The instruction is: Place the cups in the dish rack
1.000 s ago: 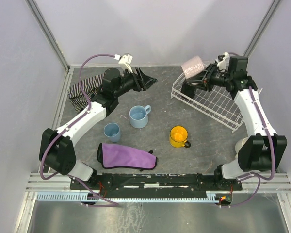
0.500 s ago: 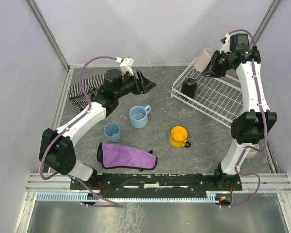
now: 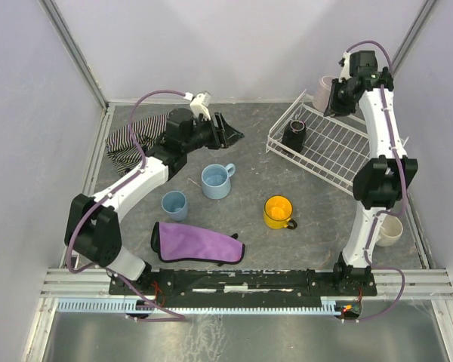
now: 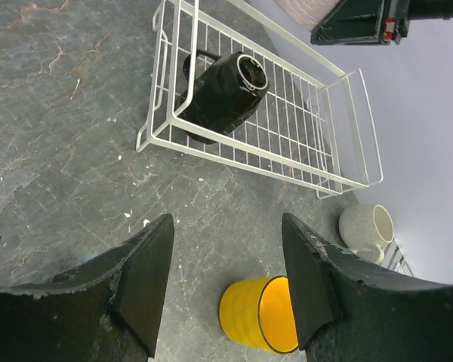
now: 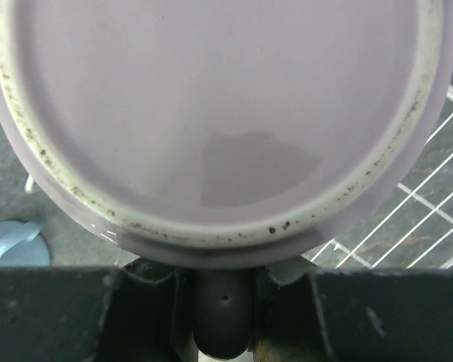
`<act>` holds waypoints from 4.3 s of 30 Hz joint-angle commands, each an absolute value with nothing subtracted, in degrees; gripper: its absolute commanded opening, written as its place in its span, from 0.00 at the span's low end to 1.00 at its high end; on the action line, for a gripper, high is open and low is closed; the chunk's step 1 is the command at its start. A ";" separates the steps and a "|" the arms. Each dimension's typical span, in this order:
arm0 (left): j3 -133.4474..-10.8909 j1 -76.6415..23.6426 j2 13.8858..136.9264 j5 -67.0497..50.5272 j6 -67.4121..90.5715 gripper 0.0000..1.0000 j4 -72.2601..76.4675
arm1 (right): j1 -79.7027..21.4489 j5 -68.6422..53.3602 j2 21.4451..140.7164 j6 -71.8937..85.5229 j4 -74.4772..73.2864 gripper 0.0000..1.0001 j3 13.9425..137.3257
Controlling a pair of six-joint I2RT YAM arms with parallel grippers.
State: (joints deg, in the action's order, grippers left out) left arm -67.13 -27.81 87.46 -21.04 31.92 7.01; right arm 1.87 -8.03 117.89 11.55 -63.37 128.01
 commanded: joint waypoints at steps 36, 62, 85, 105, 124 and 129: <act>-69.99 -27.14 91.73 -18.45 27.63 0.64 4.96 | -2.78 -2.94 137.21 6.69 -44.00 0.01 132.16; -66.41 -27.00 86.07 -15.11 27.14 0.63 -2.59 | -3.65 -1.36 128.42 7.39 -39.50 0.70 117.51; -73.94 -27.32 92.85 9.96 29.27 0.63 -43.68 | 0.95 -0.67 106.96 12.51 -39.89 0.79 101.78; -78.39 -27.70 106.21 4.09 29.86 0.33 -38.85 | 0.42 -15.30 89.77 22.39 -42.64 0.76 91.71; -66.32 -28.74 80.93 -4.12 9.44 0.03 -1.16 | -7.32 -53.27 73.15 60.93 -24.57 0.76 74.46; -56.02 -29.21 70.44 -9.43 -0.81 0.03 14.68 | -12.40 -56.32 69.49 79.76 -4.40 0.76 64.55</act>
State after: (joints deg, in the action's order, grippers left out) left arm -60.18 -28.53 77.95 -3.33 10.09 -7.07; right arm -9.15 -49.58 72.77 59.70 -26.22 70.39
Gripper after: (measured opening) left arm 0.198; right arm 0.759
